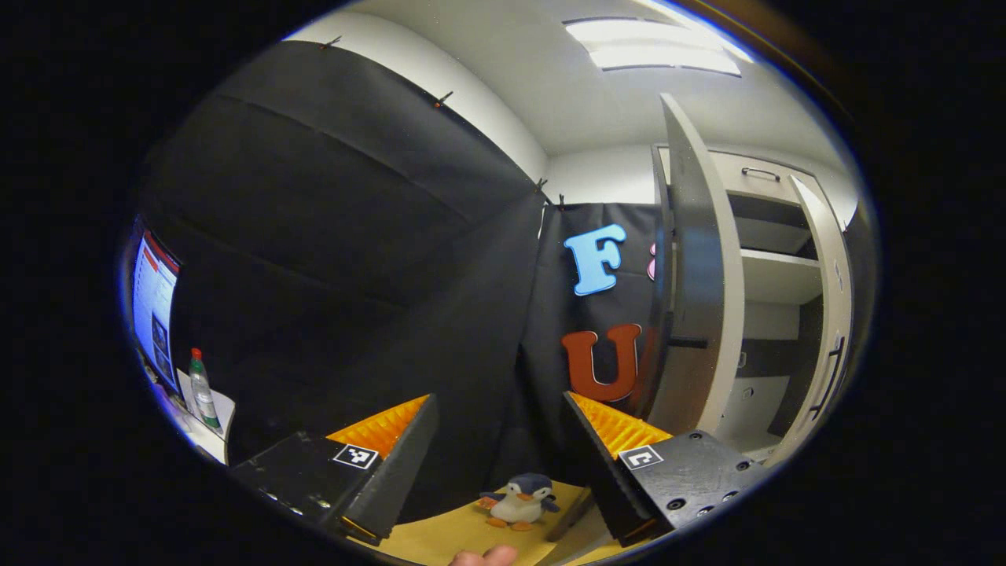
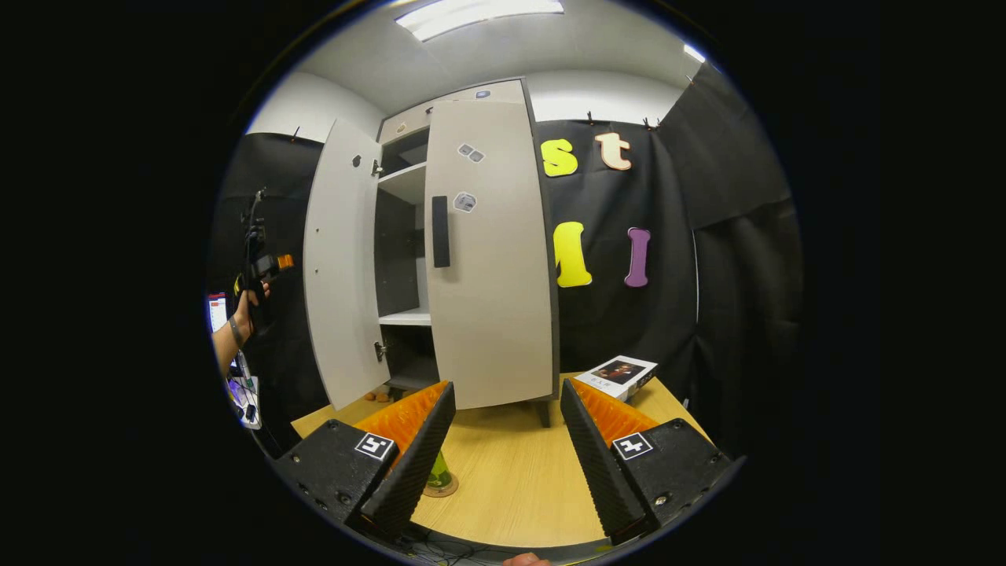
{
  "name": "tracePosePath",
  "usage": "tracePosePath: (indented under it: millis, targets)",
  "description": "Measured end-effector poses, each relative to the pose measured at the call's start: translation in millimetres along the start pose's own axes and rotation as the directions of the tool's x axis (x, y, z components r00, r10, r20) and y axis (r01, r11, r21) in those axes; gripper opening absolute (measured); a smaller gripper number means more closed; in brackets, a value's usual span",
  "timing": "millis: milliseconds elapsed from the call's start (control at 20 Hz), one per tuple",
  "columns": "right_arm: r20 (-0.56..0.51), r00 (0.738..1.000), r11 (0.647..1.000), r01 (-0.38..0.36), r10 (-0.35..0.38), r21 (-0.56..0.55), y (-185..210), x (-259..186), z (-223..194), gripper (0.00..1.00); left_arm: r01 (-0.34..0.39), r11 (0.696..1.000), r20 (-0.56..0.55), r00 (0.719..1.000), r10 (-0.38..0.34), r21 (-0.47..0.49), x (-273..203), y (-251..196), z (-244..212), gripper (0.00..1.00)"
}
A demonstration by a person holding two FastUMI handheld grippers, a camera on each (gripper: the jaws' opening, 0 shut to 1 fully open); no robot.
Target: Grasp the bottle in the cabinet with the left hand and place it on the coaster, then close the right door with the right hand and the left door with the left hand.
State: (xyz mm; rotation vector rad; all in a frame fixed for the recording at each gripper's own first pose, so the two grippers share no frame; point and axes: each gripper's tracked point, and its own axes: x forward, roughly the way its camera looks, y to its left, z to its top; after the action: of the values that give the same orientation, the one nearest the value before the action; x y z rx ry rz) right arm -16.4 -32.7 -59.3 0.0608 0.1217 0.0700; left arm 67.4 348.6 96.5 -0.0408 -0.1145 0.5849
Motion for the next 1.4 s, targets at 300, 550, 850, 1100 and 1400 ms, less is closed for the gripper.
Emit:
tracePosePath:
  millis: [300,550,850,1100,1400]
  targets:
    - [-0.01,0.999,0.999,0.041,-0.041,-0.024,-20.5,-3.5,-1.3,0.83,-0.01,1.0,0.004,1.0,0.01,0.019,3.7,-12.5,-9.5,0.99]
    - [-0.016,0.998,0.998,0.068,-0.068,0.003,-31.3,-1.8,-6.0,0.83,-0.017,0.999,0.003,1.0,0.017,0.042,-4.4,-27.2,-12.4,0.93]
    - [-0.001,0.996,0.996,0.086,-0.086,0.005,-35.5,-3.6,-0.9,0.83,0.089,0.995,-0.019,0.996,-0.09,-0.052,-41.5,-97.0,-21.2,0.93]
    - [0.005,0.994,0.994,0.113,-0.113,0.001,-43.0,-10.4,3.8,0.83,0.287,0.957,-0.011,0.958,-0.287,-0.036,-59.8,-161.0,-23.8,0.99]
    - [0.022,0.992,0.992,0.12,-0.121,0.025,-42.9,-13.3,10.2,0.83,0.329,0.944,-0.004,0.944,-0.329,0.002,-68.3,-165.9,-17.6,0.99]
